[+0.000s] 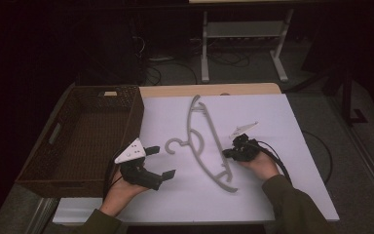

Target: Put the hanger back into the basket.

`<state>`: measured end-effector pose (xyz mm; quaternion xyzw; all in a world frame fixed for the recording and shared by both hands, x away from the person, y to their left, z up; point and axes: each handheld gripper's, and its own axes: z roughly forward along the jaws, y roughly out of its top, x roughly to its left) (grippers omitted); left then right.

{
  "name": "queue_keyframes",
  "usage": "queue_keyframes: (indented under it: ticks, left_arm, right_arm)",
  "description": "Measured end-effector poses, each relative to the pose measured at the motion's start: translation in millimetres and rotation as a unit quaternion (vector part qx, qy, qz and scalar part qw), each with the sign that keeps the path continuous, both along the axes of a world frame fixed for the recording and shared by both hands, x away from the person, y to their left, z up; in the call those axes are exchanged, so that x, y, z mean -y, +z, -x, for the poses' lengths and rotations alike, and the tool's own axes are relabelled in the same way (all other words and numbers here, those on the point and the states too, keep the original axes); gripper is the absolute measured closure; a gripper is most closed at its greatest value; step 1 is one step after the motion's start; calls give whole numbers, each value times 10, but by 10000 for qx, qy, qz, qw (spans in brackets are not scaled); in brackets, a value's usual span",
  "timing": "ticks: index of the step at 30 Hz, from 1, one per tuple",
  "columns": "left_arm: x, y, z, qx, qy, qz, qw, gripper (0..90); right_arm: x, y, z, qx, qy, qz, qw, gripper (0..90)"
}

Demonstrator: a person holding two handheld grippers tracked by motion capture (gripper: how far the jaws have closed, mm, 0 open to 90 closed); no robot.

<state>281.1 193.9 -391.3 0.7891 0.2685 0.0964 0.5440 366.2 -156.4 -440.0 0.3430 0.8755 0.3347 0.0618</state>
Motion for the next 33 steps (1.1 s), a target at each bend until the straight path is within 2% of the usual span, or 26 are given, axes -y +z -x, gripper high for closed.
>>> queue_keyframes:
  ticks: [2,6,7,11,12,16,20,21,22,25,26,27,28,29,30,31,32,33]
  left_arm:
    - [1,-2,2,-21,-13,-15,10000,0]
    - [1,2,4,-9,-34,-18,10000,0]
    - [2,3,5,-10,-45,-31,10000,0]
    - [4,3,5,-15,-52,-31,10000,0]
    - [4,3,5,-16,-52,-31,10000,0]
    - [6,4,7,-17,-52,-18,10000,0]
    - [0,4,6,-21,-50,-28,10000,0]
    - [1,2,5,-28,-31,-8,10000,0]
    - [-2,1,2,-32,-25,-5,10000,0]
    - [2,2,1,-44,-26,-17,10000,0]
    - [2,2,1,-44,-26,-17,10000,0]
    - [20,-8,-4,-34,-49,2,10000,0]
    - [20,-8,-4,-34,-49,2,10000,0]
    - [22,-11,-6,-48,-60,-5,10000,0]
    - [22,-11,-6,-48,-60,-5,10000,0]
    - [21,-12,-8,-52,-65,-4,10000,0]
    - [21,-12,-8,-52,-65,-4,10000,0]
    - [16,-13,-10,-49,-74,-14,10000,0]
  right_arm:
    - [-116,-11,38,-44,204,-93,9997,897]
    - [-214,-24,62,-103,357,-190,9991,897]
    - [-298,-37,79,-118,508,-316,9981,897]
    - [-422,-43,105,-120,700,-373,9968,897]
    - [-535,-40,130,-154,842,-426,9954,897]
    - [-701,-40,159,-136,1018,-391,9939,897]
    - [-725,17,130,6,1037,-319,9941,896]
    - [-727,85,80,74,924,-332,9951,895]
    - [-727,85,80,74,924,-332,9951,895]
    - [-735,179,-85,248,803,-293,9960,895]
    - [-735,179,-85,248,803,-293,9960,895]
    - [-776,261,-273,356,599,-283,9972,895]
    - [-776,261,-273,356,599,-283,9972,895]
    - [-825,316,-437,478,484,-235,9974,896]
    - [-825,316,-437,478,484,-235,9974,896]
    - [-872,343,-564,542,380,-181,9976,896]
    - [-872,343,-564,542,380,-181,9976,896]
    - [-927,345,-734,597,235,-139,9978,896]
